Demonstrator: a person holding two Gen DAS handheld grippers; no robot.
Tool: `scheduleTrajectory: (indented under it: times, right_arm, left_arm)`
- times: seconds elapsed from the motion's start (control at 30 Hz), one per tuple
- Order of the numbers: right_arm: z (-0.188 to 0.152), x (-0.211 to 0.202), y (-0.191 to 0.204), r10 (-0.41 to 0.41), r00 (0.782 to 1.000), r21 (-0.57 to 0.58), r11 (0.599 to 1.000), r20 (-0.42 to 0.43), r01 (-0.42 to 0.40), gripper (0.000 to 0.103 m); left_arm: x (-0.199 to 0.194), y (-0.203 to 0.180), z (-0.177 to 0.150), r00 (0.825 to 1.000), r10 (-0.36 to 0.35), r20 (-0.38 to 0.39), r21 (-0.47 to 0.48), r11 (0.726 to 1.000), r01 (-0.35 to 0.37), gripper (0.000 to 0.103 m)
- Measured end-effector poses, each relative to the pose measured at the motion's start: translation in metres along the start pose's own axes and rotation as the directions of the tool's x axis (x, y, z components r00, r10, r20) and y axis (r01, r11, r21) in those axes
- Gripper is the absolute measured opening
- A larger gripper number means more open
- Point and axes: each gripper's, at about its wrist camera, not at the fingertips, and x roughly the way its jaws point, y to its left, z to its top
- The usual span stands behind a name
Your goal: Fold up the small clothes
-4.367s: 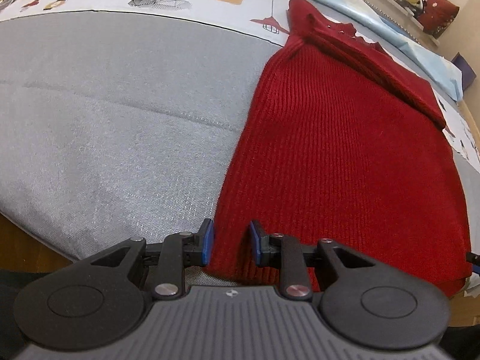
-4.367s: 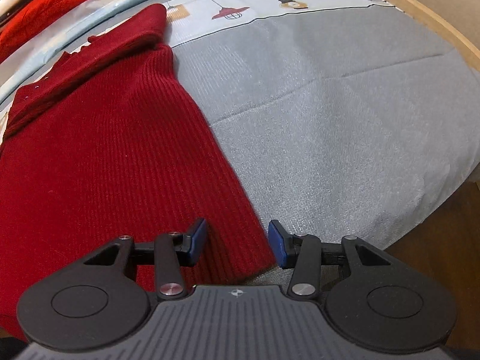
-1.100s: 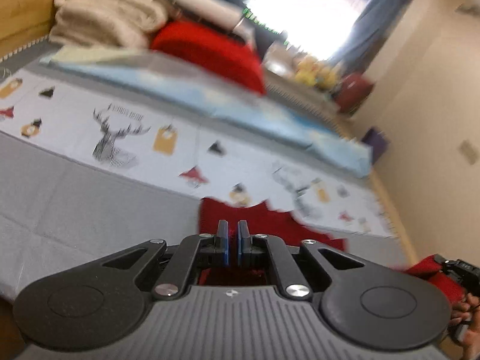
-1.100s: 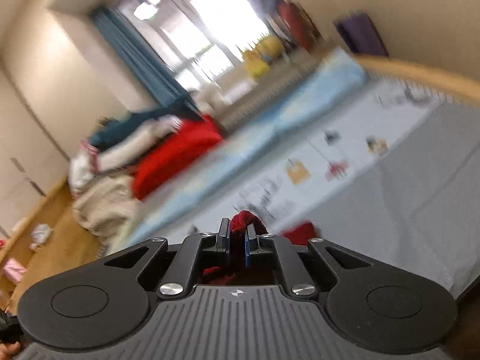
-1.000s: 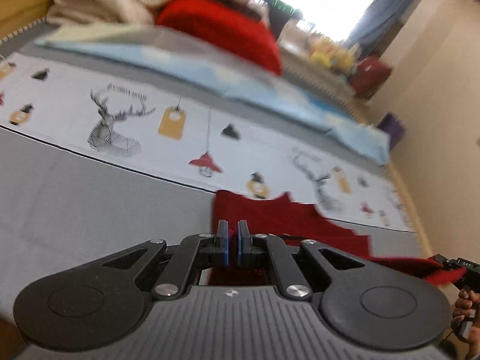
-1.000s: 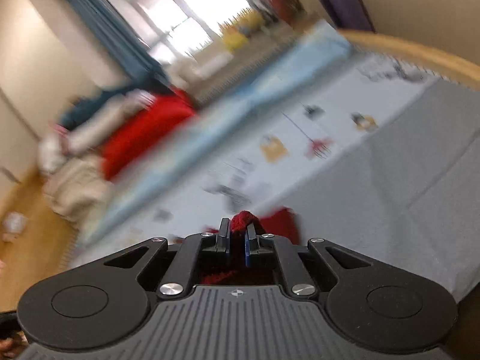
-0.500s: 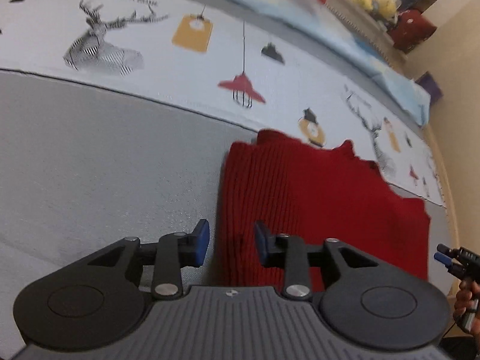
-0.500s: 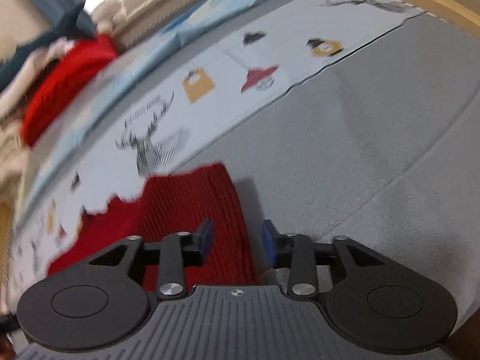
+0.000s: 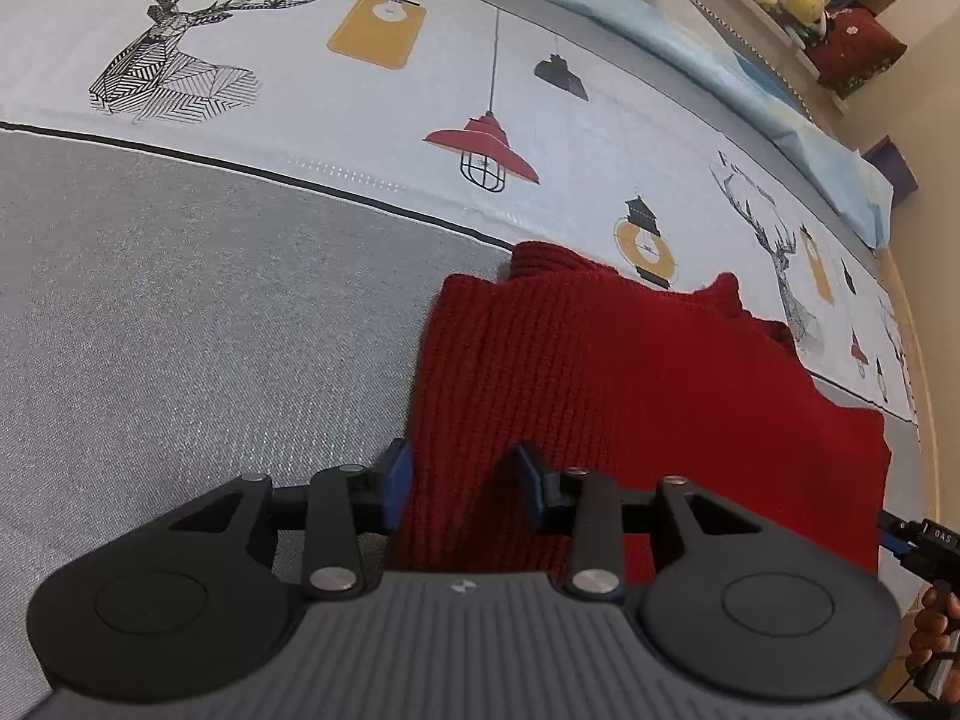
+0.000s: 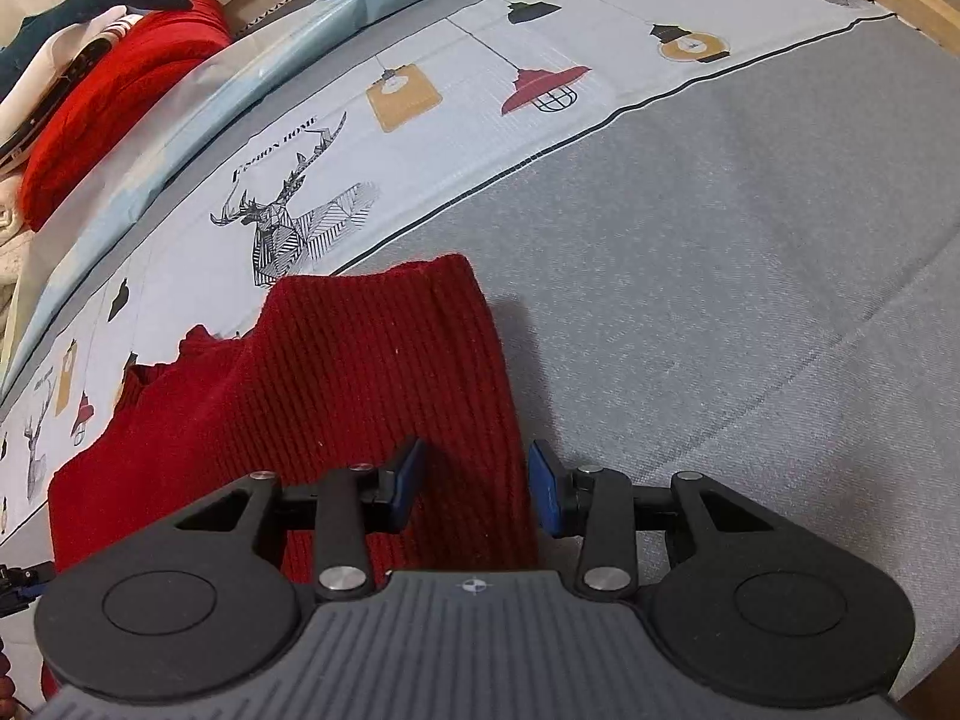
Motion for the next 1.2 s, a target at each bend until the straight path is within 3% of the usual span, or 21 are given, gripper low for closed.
scheduleTrajectory:
  times: [0.07,0.1,0.13,0.27,0.33,0.47,0.57,0.63,0.7,0.77,0.8,0.83,0.87,0.93,1.0,1.07,1.2]
  right_arm:
    - [0.001,0.000,0.001,0.011,1.000,-0.013,1.000,0.001,-0.011,0.030]
    - [0.001,-0.001,0.003,0.015,1.000,-0.024,1.000,0.006,-0.015,0.017]
    - [0.001,-0.003,0.005,0.010,1.000,-0.044,0.999,0.020,-0.009,0.014]
    - [0.002,-0.014,0.011,0.012,0.997,-0.093,0.996,0.077,-0.005,0.012]
    - [0.002,-0.024,0.015,0.028,0.992,-0.106,0.994,0.125,-0.015,0.011]
    - [0.004,-0.047,0.025,0.045,0.972,-0.135,0.991,0.229,-0.014,0.010]
    - [0.003,-0.067,0.029,0.067,0.941,-0.141,0.990,0.333,-0.020,0.010]
    - [0.002,-0.079,0.037,0.082,0.908,-0.176,0.984,0.411,-0.010,0.010]
    - [0.000,-0.086,0.047,0.083,0.872,-0.219,0.975,0.483,0.028,0.010]
    - [0.003,-0.083,0.051,0.062,0.859,-0.210,0.976,0.508,0.053,0.010]
    - [0.006,-0.078,0.050,0.047,0.868,-0.192,0.980,0.494,0.057,0.010]
    - [0.008,-0.070,0.050,0.023,0.882,-0.170,0.983,0.470,0.065,0.012]
    - [0.011,-0.059,0.048,-0.010,0.906,-0.147,0.986,0.423,0.080,0.013]
    - [0.013,-0.028,0.044,-0.075,0.966,-0.123,0.986,0.245,0.108,0.015]
    - [0.008,-0.010,0.034,-0.169,0.979,-0.106,0.978,0.118,0.181,0.019]
    - [0.001,-0.006,0.021,-0.138,0.990,-0.068,0.988,0.030,0.140,0.029]
    - [-0.016,-0.020,0.001,-0.072,0.996,-0.049,0.996,-0.043,0.070,0.031]
  left_arm:
    - [0.003,0.001,0.002,1.000,0.001,-0.001,-0.009,1.000,-0.001,0.043]
    - [0.004,0.002,0.003,1.000,0.001,-0.002,-0.013,1.000,-0.001,0.043]
    - [0.005,0.002,0.004,1.000,0.000,-0.004,-0.019,1.000,0.000,0.043]
    - [0.005,0.001,0.005,1.000,0.000,0.008,-0.013,1.000,0.000,0.041]
    - [0.002,-0.002,0.005,1.000,0.009,0.029,0.015,1.000,-0.009,0.015]
    - [-0.025,-0.009,0.006,0.989,-0.005,0.148,0.070,0.998,-0.005,0.012]
    - [-0.056,-0.010,0.005,0.958,-0.060,0.279,0.059,0.997,0.045,0.012]
    - [-0.073,-0.014,0.003,0.925,-0.080,0.372,0.081,0.995,0.054,0.012]
    - [-0.083,-0.022,0.002,0.891,-0.080,0.448,0.114,0.993,0.033,0.012]
    - [-0.084,-0.026,0.002,0.879,-0.059,0.473,0.126,0.992,-0.002,0.012]
    - [-0.081,-0.027,0.003,0.885,-0.043,0.464,0.124,0.992,-0.017,0.013]
    - [-0.074,-0.027,0.004,0.904,-0.025,0.428,0.117,0.993,-0.027,0.014]
    - [-0.068,-0.027,0.006,0.923,-0.006,0.384,0.106,0.994,-0.037,0.015]
    - [-0.055,-0.022,0.007,0.966,-0.010,0.258,0.095,0.995,-0.015,0.025]
    - [-0.048,-0.018,0.002,0.987,-0.027,0.161,0.097,0.995,0.011,0.052]
    - [-0.044,-0.015,-0.008,0.998,-0.032,0.058,0.110,0.994,0.025,0.057]
    - [-0.044,0.000,-0.032,0.992,-0.094,-0.087,0.104,0.989,0.103,0.057]
